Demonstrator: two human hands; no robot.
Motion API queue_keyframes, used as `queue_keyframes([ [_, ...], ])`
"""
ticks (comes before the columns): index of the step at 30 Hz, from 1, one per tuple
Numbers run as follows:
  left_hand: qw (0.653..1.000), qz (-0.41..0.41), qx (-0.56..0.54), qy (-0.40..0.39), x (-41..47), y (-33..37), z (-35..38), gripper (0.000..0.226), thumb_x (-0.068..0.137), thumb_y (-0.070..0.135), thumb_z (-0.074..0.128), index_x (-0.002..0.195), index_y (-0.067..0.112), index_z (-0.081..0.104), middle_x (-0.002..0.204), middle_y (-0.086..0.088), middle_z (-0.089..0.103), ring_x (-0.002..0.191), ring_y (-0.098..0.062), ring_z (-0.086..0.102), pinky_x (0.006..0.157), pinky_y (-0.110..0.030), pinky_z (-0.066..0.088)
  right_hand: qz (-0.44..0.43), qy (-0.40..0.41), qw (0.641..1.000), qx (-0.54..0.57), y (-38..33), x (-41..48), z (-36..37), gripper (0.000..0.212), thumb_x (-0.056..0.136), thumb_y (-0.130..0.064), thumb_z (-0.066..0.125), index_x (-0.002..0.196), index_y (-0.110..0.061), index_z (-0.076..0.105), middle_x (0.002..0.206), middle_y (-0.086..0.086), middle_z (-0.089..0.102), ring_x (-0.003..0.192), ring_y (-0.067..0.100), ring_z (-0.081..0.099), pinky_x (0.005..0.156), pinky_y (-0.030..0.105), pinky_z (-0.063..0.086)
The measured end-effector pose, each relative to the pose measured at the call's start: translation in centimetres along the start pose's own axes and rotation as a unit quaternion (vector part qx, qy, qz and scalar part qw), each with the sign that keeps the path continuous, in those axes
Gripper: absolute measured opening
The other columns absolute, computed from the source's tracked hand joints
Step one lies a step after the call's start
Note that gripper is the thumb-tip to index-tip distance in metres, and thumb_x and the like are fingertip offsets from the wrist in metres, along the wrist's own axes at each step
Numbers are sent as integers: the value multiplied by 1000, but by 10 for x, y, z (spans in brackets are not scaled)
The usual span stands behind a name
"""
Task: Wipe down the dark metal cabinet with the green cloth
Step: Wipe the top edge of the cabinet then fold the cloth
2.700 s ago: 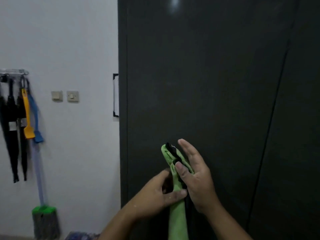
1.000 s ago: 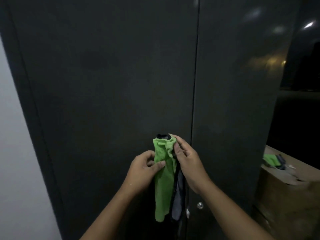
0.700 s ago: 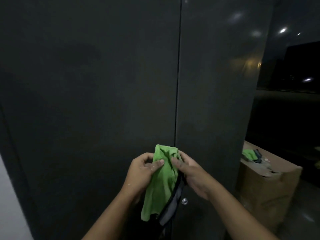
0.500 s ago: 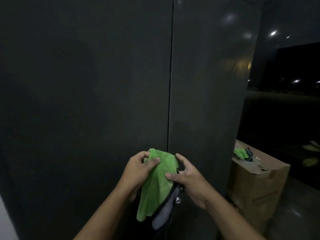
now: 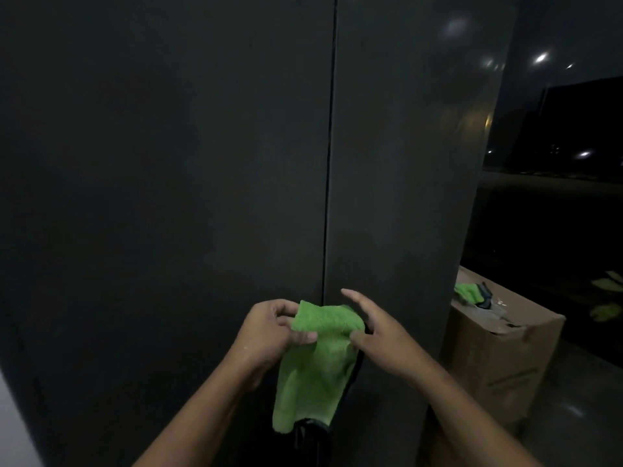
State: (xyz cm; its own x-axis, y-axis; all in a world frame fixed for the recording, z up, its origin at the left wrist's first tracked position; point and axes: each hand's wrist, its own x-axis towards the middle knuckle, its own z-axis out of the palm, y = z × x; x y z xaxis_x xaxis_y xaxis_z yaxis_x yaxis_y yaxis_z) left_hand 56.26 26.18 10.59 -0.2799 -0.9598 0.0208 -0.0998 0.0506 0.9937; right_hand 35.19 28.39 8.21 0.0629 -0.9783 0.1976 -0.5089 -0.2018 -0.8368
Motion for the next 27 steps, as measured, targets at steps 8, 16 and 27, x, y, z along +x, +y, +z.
queue_keyframes([
  [8, 995, 62, 38, 75, 7, -4, 15, 18, 80, 7, 76, 94, 8, 64, 83, -5, 75, 79, -18, 73, 67, -34, 60, 22, -51, 980, -191, 10, -2, 5, 52, 90, -33, 45, 129, -63, 27, 103, -11, 65, 109, 15, 53, 115, 56, 25],
  [16, 987, 9, -142, 80, 12, 4, 31, 26, 83, -1, 71, 106, 0, 60, 85, -13, 75, 73, -22, 74, 54, -25, 55, 58, 22, 997, 43, 32, -11, -10, 58, 89, -13, 60, 125, -54, 40, 81, 13, 65, 72, 24, 63, 69, 40, 49],
  [27, 997, -41, 50, -33, 23, 0, 13, 89, 59, -14, 82, 136, 15, 49, 89, -8, 76, 84, -17, 74, 69, -28, 59, 59, -33, 976, 205, 42, -2, -27, 66, 69, -10, 79, 131, -24, 63, 121, 4, 71, 112, 22, 67, 93, 30, 55],
])
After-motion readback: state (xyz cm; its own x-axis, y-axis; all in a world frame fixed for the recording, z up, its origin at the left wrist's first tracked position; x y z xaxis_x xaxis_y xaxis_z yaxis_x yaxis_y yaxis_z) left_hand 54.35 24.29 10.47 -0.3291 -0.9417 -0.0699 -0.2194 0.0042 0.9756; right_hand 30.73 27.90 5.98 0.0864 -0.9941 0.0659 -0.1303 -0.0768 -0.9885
